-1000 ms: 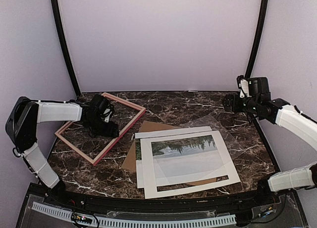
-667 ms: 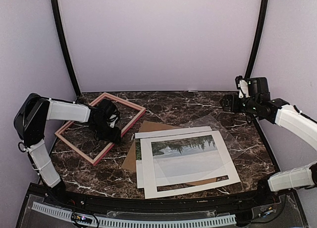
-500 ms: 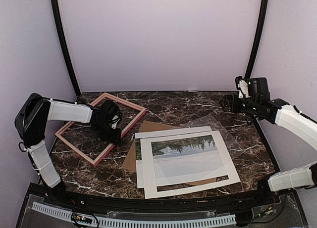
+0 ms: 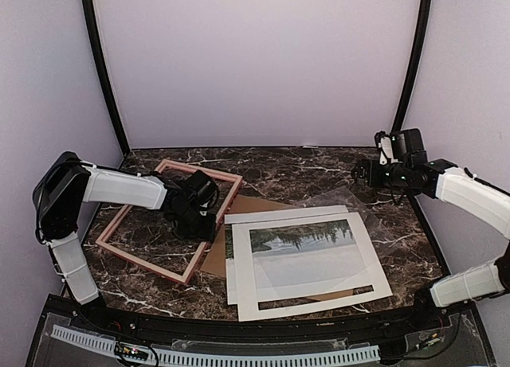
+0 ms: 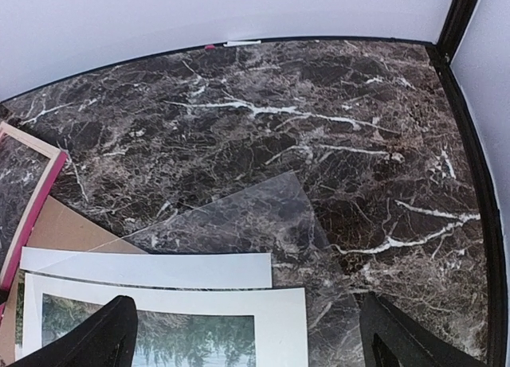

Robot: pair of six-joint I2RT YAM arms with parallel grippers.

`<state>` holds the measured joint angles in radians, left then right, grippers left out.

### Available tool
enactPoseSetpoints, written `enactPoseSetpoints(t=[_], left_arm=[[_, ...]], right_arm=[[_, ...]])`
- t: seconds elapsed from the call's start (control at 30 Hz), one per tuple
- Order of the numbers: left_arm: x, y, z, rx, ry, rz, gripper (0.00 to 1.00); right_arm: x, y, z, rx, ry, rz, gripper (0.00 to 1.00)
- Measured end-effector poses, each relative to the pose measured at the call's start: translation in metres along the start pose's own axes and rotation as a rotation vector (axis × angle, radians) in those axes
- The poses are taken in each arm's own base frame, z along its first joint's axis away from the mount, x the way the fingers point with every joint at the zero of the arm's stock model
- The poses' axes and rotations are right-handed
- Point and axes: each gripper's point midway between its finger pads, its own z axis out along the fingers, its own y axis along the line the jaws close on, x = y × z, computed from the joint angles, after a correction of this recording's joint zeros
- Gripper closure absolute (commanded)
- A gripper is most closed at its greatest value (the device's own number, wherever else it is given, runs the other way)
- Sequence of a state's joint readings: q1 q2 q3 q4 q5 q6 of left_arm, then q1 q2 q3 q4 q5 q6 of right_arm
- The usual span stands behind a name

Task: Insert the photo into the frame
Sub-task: Move the frame body to the center of the board, then rotate the glass panel on the mat board.

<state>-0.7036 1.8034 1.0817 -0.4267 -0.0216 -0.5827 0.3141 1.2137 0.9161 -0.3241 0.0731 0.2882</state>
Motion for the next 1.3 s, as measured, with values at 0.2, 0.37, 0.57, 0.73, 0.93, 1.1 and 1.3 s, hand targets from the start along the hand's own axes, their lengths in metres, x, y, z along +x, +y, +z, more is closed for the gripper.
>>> enactPoseSetpoints(t=[0.2, 0.37, 0.57, 0.73, 0.93, 1.1, 1.3], left_arm=[[-0.006, -0.057, 0.007, 0.15, -0.005, -0.051, 0.61], [-0.021, -0.092, 0.011, 0.258, -0.016, -0.075, 0.39], [-0.028, -0.089, 0.007, 0.227, -0.057, -0.036, 0.28], [-0.042, -0.09, -0.006, 0.204, -0.112, 0.071, 0.23], [-0.077, -0.118, -0.036, 0.261, -0.215, 0.219, 0.22], [-0.101, -0.149, -0.052, 0.342, -0.268, 0.308, 0.19], [-0.113, -0.175, -0.036, 0.407, -0.254, 0.379, 0.18]], right_arm=[[0.025, -0.015, 0.018, 0.081, 0.1, 0.022, 0.01], [0.049, -0.044, 0.036, 0.178, 0.193, 0.077, 0.01], [0.072, -0.105, 0.037, 0.298, 0.221, 0.261, 0.01], [0.101, -0.118, 0.029, 0.347, 0.259, 0.344, 0.01], [0.117, -0.132, 0.007, 0.395, 0.237, 0.447, 0.01], [0.136, -0.135, -0.011, 0.416, 0.22, 0.534, 0.01], [0.161, -0.138, -0.021, 0.435, 0.233, 0.629, 0.01]])
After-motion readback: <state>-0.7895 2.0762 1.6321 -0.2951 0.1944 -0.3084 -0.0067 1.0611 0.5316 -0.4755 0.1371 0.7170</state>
